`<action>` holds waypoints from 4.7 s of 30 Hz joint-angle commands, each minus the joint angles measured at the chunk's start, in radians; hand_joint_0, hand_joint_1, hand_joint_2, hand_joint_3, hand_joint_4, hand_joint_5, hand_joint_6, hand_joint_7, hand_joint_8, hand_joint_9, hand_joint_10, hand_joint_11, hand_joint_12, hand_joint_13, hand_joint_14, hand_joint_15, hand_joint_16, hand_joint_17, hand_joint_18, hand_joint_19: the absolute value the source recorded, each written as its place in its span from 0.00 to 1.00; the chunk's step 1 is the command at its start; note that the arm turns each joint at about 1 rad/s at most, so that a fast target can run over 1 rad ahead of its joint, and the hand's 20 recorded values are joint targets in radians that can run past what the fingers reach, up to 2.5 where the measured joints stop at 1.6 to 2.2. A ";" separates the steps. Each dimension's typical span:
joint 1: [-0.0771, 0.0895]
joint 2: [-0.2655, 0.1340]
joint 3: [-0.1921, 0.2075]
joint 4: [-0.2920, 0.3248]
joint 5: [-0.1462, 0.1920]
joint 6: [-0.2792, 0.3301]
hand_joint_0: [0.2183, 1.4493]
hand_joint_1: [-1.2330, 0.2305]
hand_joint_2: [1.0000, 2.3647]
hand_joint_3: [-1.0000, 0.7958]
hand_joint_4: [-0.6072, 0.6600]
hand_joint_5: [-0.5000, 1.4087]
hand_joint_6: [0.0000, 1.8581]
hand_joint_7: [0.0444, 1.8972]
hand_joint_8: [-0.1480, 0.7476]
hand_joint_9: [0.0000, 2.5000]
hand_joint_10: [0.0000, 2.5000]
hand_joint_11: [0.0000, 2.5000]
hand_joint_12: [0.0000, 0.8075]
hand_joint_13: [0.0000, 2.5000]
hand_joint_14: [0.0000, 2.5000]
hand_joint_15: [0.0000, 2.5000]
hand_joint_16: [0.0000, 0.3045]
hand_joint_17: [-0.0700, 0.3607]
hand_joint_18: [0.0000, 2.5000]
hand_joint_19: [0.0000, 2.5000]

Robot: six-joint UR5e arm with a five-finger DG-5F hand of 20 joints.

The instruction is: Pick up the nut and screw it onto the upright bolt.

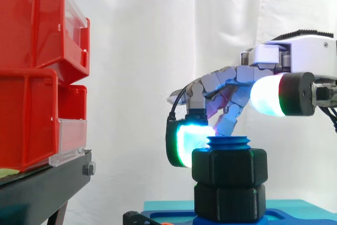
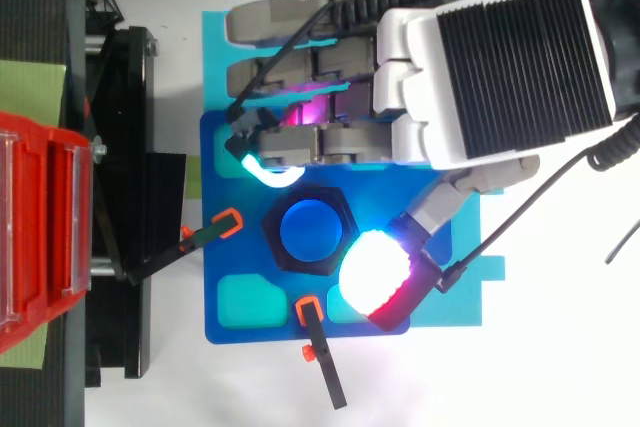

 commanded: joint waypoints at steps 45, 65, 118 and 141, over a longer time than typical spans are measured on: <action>0.001 0.425 -0.240 -0.327 0.224 -0.216 0.23 0.61 0.00 0.28 0.62 0.15 0.27 0.34 0.41 0.12 0.00 0.00 0.44 0.03 0.00 0.00 0.14 0.38 0.00 0.00; 0.007 0.425 -0.294 -0.285 0.377 0.508 0.21 0.67 0.00 0.28 0.56 0.13 0.27 0.33 0.40 0.00 0.00 0.00 0.47 0.00 0.00 0.00 0.16 0.42 0.00 0.00; 0.007 0.425 -0.294 -0.287 0.488 0.655 0.21 0.62 0.00 0.28 0.56 0.13 0.27 0.34 0.39 0.00 0.00 0.00 0.46 0.00 0.00 0.00 0.16 0.42 0.00 0.00; 0.007 0.425 -0.294 -0.285 0.488 0.655 0.21 0.61 0.00 0.28 0.57 0.13 0.27 0.32 0.38 0.00 0.00 0.00 0.46 0.00 0.00 0.00 0.16 0.42 0.00 0.00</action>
